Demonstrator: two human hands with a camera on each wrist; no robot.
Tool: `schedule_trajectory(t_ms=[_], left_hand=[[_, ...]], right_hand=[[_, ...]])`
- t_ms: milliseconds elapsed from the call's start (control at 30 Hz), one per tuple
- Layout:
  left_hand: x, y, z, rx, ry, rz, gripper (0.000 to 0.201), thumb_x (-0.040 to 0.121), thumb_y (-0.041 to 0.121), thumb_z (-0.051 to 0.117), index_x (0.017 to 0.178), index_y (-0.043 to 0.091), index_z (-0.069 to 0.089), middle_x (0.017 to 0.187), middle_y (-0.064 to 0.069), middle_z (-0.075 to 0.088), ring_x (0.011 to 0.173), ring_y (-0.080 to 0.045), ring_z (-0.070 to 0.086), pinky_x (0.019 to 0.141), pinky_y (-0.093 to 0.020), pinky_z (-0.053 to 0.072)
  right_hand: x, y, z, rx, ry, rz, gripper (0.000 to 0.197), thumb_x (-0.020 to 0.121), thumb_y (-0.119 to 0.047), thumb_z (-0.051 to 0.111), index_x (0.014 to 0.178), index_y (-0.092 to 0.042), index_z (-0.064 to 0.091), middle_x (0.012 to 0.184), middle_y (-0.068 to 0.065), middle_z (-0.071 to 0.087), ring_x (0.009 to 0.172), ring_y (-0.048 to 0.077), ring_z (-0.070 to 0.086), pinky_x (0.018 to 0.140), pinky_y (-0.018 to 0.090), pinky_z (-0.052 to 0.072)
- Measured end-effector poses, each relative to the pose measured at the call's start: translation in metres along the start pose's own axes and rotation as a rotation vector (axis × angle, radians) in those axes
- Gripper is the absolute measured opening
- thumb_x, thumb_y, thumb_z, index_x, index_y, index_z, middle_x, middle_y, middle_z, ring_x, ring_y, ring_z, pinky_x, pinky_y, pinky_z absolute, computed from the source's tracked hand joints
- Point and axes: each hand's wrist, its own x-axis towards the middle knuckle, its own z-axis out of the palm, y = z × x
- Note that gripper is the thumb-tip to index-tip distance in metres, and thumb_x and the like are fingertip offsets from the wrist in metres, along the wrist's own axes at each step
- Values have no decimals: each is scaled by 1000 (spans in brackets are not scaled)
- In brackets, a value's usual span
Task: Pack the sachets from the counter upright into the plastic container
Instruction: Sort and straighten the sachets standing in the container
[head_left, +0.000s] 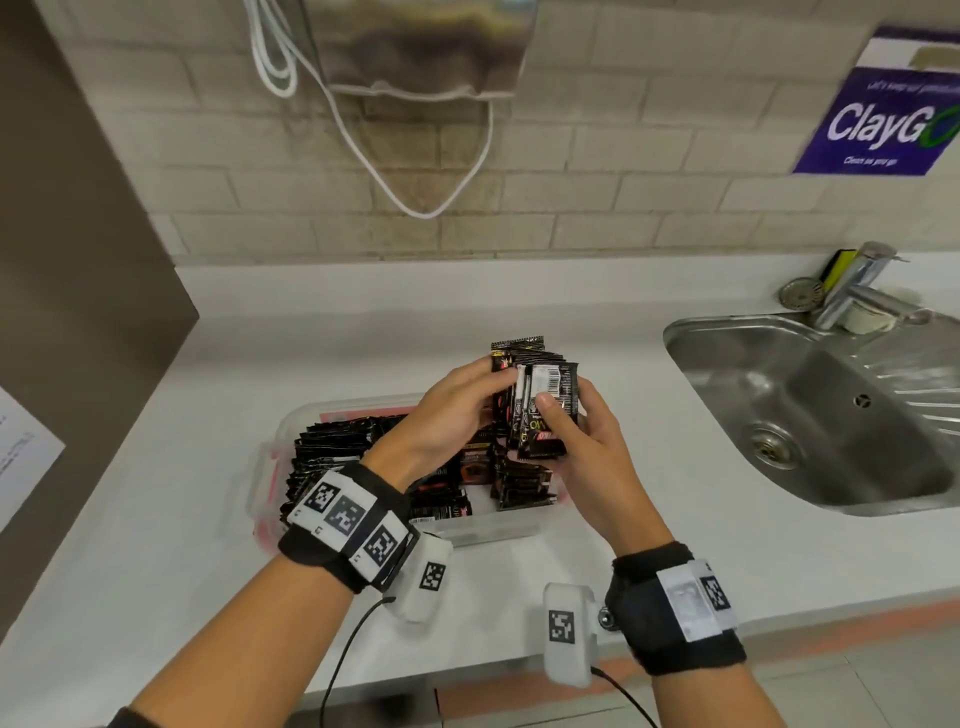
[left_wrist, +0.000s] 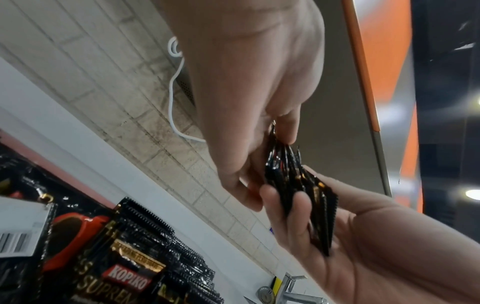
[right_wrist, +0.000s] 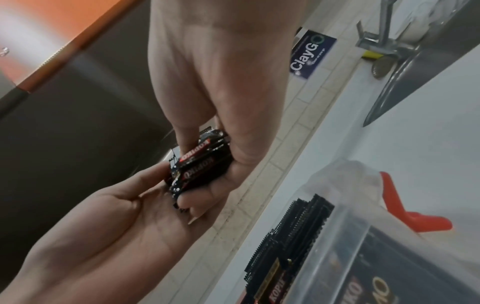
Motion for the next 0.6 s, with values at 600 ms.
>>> schedule_trajectory(t_ms=[600], left_hand=[[-9,-1,0,349,90,43,18,100,20,61,104,11,75,102,-2,77,94,-13,73,78,-19,54]], right_hand=[[-15,11,-16,201,-21,50,37,95,-30,63,130,-17,63,124,15,69,113,34,68,76,44,61]])
